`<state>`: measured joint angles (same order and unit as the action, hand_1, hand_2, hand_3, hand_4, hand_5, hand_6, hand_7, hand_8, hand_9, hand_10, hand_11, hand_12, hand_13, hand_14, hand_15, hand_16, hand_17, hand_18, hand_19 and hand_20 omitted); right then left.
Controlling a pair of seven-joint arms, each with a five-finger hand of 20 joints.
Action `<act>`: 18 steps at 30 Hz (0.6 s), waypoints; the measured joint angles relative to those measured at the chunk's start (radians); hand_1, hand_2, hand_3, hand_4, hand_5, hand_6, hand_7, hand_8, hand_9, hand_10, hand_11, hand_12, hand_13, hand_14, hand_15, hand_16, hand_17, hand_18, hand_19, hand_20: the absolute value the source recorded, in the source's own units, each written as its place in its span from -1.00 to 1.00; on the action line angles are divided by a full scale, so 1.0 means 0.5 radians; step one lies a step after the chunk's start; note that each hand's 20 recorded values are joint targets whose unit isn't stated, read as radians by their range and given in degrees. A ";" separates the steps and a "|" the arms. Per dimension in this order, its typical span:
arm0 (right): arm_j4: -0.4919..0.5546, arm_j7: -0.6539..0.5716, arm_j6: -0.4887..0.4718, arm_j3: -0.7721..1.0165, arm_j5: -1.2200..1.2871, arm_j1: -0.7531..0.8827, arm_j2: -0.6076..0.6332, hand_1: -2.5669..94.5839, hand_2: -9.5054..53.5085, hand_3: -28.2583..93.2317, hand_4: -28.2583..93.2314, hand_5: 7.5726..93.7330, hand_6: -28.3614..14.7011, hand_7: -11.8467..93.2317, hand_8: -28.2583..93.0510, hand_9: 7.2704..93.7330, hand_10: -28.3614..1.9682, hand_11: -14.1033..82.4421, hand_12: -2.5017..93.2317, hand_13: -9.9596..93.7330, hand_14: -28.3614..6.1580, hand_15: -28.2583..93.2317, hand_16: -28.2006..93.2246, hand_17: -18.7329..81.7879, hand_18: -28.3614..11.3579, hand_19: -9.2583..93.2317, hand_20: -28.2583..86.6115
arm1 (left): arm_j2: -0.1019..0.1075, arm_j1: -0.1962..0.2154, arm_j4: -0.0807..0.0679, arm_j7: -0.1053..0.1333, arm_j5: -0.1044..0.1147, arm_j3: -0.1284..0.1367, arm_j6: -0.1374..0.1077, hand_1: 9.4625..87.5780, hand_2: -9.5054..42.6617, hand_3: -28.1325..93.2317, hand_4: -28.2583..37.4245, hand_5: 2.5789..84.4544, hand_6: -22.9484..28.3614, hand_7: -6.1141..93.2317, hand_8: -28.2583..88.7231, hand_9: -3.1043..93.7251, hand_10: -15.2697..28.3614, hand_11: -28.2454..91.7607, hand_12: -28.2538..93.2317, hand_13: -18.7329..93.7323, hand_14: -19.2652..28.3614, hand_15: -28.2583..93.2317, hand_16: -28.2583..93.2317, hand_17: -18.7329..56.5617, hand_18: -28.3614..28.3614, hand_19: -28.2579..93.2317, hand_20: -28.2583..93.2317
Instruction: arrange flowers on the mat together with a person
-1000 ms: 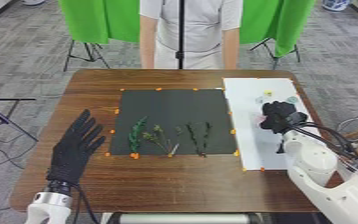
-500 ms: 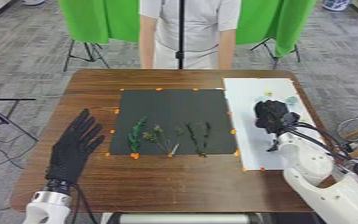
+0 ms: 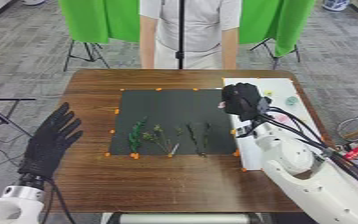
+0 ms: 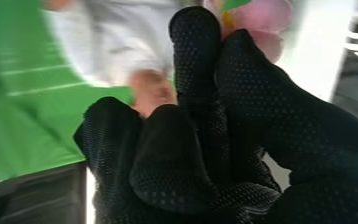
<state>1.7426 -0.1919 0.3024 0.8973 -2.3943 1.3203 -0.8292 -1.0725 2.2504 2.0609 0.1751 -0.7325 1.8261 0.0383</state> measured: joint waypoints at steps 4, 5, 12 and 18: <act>-0.059 0.199 -0.009 -0.146 0.057 -0.203 -0.161 0.06 -1.00 0.81 -0.86 0.64 0.36 -0.02 -0.62 0.97 0.43 -0.47 -0.06 0.79 0.46 0.86 -0.14 0.54 -0.45 1.00 0.70 | 0.037 0.013 -0.001 0.000 0.025 0.033 -0.009 -0.60 -0.77 0.67 -0.94 -0.47 -0.07 -0.55 -0.67 -0.57 0.12 -0.33 -0.31 -0.39 0.27 -0.32 -0.43 -0.83 0.69 0.11 -0.29; -0.086 0.253 -0.018 -0.177 0.059 -0.249 -0.210 0.06 -1.00 0.81 -0.86 0.64 0.36 -0.03 -0.62 0.97 0.43 -0.48 -0.06 0.79 0.46 0.86 -0.14 0.54 -0.45 1.00 0.70 | 0.045 0.014 -0.002 0.000 0.032 0.036 -0.009 -0.60 -0.77 0.67 -0.94 -0.47 -0.07 -0.55 -0.67 -0.57 0.12 -0.34 -0.31 -0.39 0.28 -0.32 -0.43 -0.83 0.70 0.11 -0.29; -0.185 0.490 -0.229 -0.348 0.022 -0.433 -0.540 0.08 -1.00 0.80 -0.90 0.64 0.39 -0.04 -0.62 0.97 0.44 -0.50 -0.07 0.79 0.46 0.86 -0.14 0.53 -0.45 1.00 0.70 | 0.108 -0.008 -0.039 -0.001 0.064 0.030 -0.010 -0.60 -0.77 0.66 -0.94 -0.47 -0.07 -0.54 -0.67 -0.57 0.12 -0.34 -0.31 -0.39 0.27 -0.33 -0.43 -0.83 0.69 0.11 -0.29; -0.258 0.646 -0.339 -0.458 -0.131 -0.437 -0.746 0.11 -1.00 0.78 -0.95 0.65 0.42 -0.08 -0.63 0.97 0.45 -0.52 -0.10 0.79 0.46 0.86 -0.14 0.53 -0.45 1.00 0.70 | 0.151 -0.091 -0.087 -0.003 0.064 -0.017 -0.009 -0.60 -0.77 0.66 -0.94 -0.47 -0.07 -0.55 -0.67 -0.57 0.12 -0.34 -0.31 -0.39 0.27 -0.33 -0.43 -0.83 0.69 0.11 -0.30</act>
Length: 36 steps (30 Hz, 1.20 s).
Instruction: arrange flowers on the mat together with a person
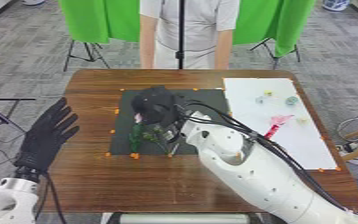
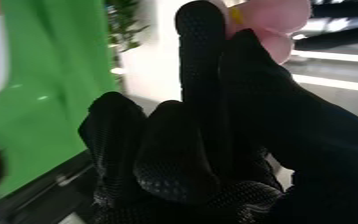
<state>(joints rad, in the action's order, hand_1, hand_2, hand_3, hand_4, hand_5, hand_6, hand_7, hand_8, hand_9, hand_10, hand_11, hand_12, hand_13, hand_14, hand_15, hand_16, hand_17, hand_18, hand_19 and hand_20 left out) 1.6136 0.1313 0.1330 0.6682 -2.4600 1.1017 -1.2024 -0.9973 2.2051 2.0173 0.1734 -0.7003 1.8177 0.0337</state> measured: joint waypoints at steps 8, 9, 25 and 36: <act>-0.194 -0.011 -0.004 -0.172 -0.169 -0.012 -0.166 0.12 -1.00 0.78 -0.99 0.66 0.44 -0.12 -0.62 0.97 0.50 -0.55 -0.14 0.78 0.46 0.86 -0.14 0.53 -0.45 1.00 0.69 | 0.030 -0.098 -0.026 -0.014 -0.004 -0.053 0.002 -0.60 -0.77 0.66 -0.94 -0.48 -0.07 -0.55 -0.67 -0.57 0.13 -0.34 -0.30 -0.39 0.26 -0.33 -0.42 -0.84 0.69 0.10 -0.30; -0.204 -0.029 0.003 -0.197 -0.179 -0.016 -0.175 0.12 -1.00 0.78 -0.99 0.66 0.45 -0.12 -0.62 0.97 0.51 -0.55 -0.16 0.78 0.46 0.86 -0.14 0.53 -0.45 1.00 0.69 | 0.036 -0.101 -0.026 -0.015 -0.005 -0.059 0.002 -0.60 -0.77 0.66 -0.94 -0.47 -0.07 -0.55 -0.67 -0.57 0.13 -0.34 -0.30 -0.39 0.26 -0.33 -0.42 -0.84 0.69 0.10 -0.30; -0.391 -0.375 0.159 -0.270 -0.358 -0.028 -0.357 0.05 -1.00 0.75 -1.00 0.49 0.38 -0.12 -0.60 0.83 0.46 -0.54 -0.19 0.74 0.42 0.86 -0.14 0.48 -0.48 1.00 0.68 | 0.078 -0.256 -0.062 -0.150 -0.038 -0.154 0.063 -0.60 -0.77 0.66 -0.94 -0.48 -0.07 -0.55 -0.67 -0.57 0.12 -0.34 -0.30 -0.40 0.27 -0.33 -0.42 -0.84 0.69 0.10 -0.30; -0.375 -0.544 -0.019 -0.275 -0.402 -0.018 -0.387 -0.11 -1.00 0.80 -1.00 0.31 0.31 -0.25 -0.63 0.52 0.29 -0.28 -0.40 0.66 0.38 0.88 -0.16 0.40 -0.48 1.00 0.66 | 0.121 -0.307 -0.083 -0.169 -0.037 -0.200 0.072 -0.60 -0.77 0.66 -0.94 -0.48 -0.07 -0.55 -0.67 -0.57 0.13 -0.34 -0.30 -0.40 0.27 -0.33 -0.42 -0.84 0.69 0.10 -0.30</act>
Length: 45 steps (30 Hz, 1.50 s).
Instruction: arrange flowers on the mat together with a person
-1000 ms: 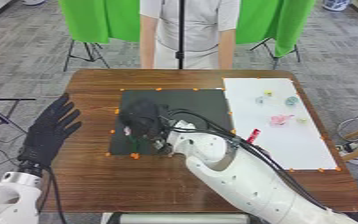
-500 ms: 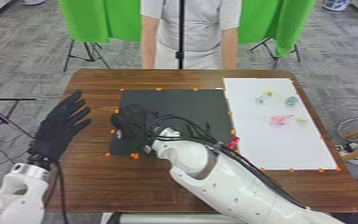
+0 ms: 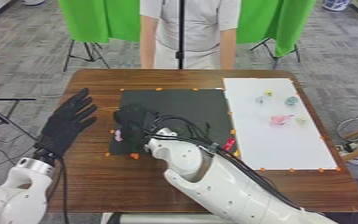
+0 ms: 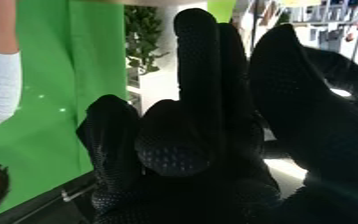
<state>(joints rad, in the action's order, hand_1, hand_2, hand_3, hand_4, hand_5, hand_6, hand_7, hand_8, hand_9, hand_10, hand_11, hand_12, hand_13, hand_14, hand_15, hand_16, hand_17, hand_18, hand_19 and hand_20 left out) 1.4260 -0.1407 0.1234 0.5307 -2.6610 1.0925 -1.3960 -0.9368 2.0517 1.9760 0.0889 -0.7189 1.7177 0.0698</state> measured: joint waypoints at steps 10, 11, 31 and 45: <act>0.037 -0.039 -0.078 0.002 -0.014 0.009 0.003 -0.19 -1.00 0.83 -0.96 0.25 0.28 -0.29 -0.79 0.42 0.23 -0.21 -0.52 0.62 0.31 0.88 -0.17 0.35 -0.50 1.00 0.63 | 0.003 -0.002 -0.003 0.008 0.000 -0.007 0.000 -0.60 -0.77 0.66 -0.94 -0.48 -0.07 -0.54 -0.67 -0.57 0.13 -0.34 -0.30 -0.40 0.27 -0.33 -0.42 -0.84 0.69 0.10 -0.30; 0.051 -0.050 -0.095 0.002 -0.012 0.010 0.005 -0.20 -1.00 0.83 -0.96 0.23 0.27 -0.29 -0.79 0.39 0.23 -0.21 -0.52 0.61 0.30 0.88 -0.17 0.35 -0.51 1.00 0.62 | 0.003 -0.001 -0.003 0.011 0.000 -0.007 0.000 -0.60 -0.77 0.66 -0.94 -0.48 -0.07 -0.54 -0.67 -0.57 0.13 -0.33 -0.30 -0.40 0.27 -0.33 -0.42 -0.84 0.69 0.10 -0.30; 1.046 0.100 -0.464 0.860 0.819 0.438 0.468 -0.50 -0.52 0.88 -0.89 -0.17 0.09 -0.41 -0.73 -0.19 -0.07 -0.31 -0.50 -0.16 -0.04 0.15 -0.27 -0.42 -0.67 0.19 0.03 | -0.303 0.327 0.152 0.161 -0.022 0.132 -0.019 -0.61 -0.77 0.66 -0.95 -0.47 -0.06 -0.55 -0.67 -0.57 0.12 -0.34 -0.31 -0.40 0.27 -0.34 -0.42 -0.84 0.69 0.10 -0.31; 1.406 0.157 -0.567 2.217 2.257 1.497 1.137 -0.62 -0.64 0.91 -0.89 -0.26 0.02 -0.51 -0.70 -0.29 -0.13 -0.41 -0.47 -0.25 -0.12 -0.08 -0.16 -0.47 -0.70 0.07 -0.02 | -0.421 0.383 0.197 0.208 -0.031 0.126 -0.026 -0.61 -0.78 0.67 -0.95 -0.47 -0.06 -0.56 -0.66 -0.57 0.12 -0.34 -0.30 -0.40 0.27 -0.34 -0.42 -0.85 0.69 0.10 -0.31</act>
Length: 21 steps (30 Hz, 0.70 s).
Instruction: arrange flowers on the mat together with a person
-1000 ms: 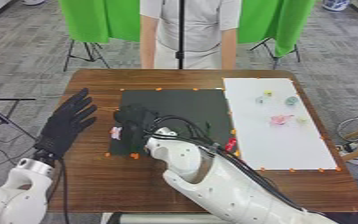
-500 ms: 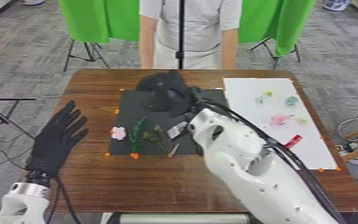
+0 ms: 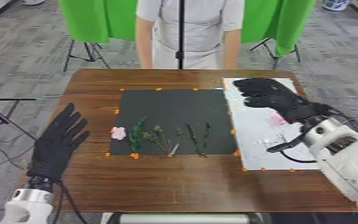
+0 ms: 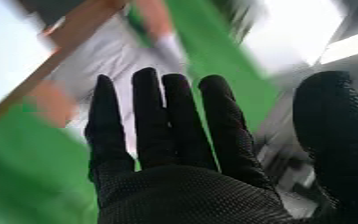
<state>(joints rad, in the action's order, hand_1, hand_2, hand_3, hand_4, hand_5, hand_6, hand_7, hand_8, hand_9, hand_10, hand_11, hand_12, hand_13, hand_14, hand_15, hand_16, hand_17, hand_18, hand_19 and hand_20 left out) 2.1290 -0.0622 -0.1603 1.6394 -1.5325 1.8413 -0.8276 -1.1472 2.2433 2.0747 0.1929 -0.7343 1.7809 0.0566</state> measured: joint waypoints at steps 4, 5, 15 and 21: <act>0.045 0.074 0.279 0.347 0.421 0.299 -0.028 -0.62 -0.65 0.91 -0.90 -0.25 0.02 -0.52 -0.69 -0.28 -0.12 -0.41 -0.47 -0.24 -0.12 -0.09 -0.15 -0.47 -0.69 0.06 -0.02 | -0.065 0.014 0.004 0.020 -0.008 -0.001 -0.003 -0.61 -0.78 0.67 -0.95 -0.47 -0.06 -0.56 -0.67 -0.57 0.12 -0.34 -0.30 -0.40 0.27 -0.34 -0.42 -0.85 0.69 0.10 -0.31; 0.062 0.098 0.305 0.404 0.505 0.348 -0.059 -0.62 -0.66 0.91 -0.90 -0.25 0.02 -0.52 -0.69 -0.28 -0.12 -0.41 -0.47 -0.23 -0.12 -0.09 -0.14 -0.47 -0.70 0.06 -0.02 | -0.080 0.014 0.004 0.021 -0.010 -0.003 -0.003 -0.62 -0.78 0.67 -0.95 -0.47 -0.06 -0.56 -0.67 -0.57 0.12 -0.34 -0.30 -0.40 0.27 -0.34 -0.42 -0.85 0.68 0.10 -0.31; 0.156 0.117 0.304 0.458 0.814 0.600 -0.466 -0.62 -0.67 0.91 -0.90 -0.24 0.02 -0.51 -0.69 -0.27 -0.13 -0.41 -0.47 -0.22 -0.12 -0.08 -0.13 -0.47 -0.70 0.06 -0.01 | -0.133 0.007 0.000 0.031 -0.018 -0.045 -0.002 -0.61 -0.77 0.67 -0.95 -0.47 -0.07 -0.55 -0.67 -0.57 0.13 -0.34 -0.30 -0.39 0.27 -0.33 -0.42 -0.85 0.68 0.10 -0.31; 0.156 0.103 0.284 0.472 0.784 0.655 -0.499 -0.62 -0.67 0.91 -0.90 -0.24 0.02 -0.51 -0.69 -0.27 -0.13 -0.41 -0.47 -0.22 -0.12 -0.08 -0.13 -0.48 -0.70 0.06 -0.01 | -0.139 -0.002 -0.002 0.032 -0.020 -0.051 -0.002 -0.61 -0.77 0.67 -0.95 -0.47 -0.07 -0.55 -0.67 -0.57 0.13 -0.34 -0.30 -0.39 0.27 -0.33 -0.42 -0.85 0.69 0.10 -0.31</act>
<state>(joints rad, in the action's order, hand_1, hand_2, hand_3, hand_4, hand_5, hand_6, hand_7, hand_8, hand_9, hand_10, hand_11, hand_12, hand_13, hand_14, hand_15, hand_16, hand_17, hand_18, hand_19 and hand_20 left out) 2.2070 -0.0105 -0.0184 1.8752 -1.1407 2.1690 -1.0772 -1.2169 2.2426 2.0736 0.2088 -0.7443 1.7553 0.0557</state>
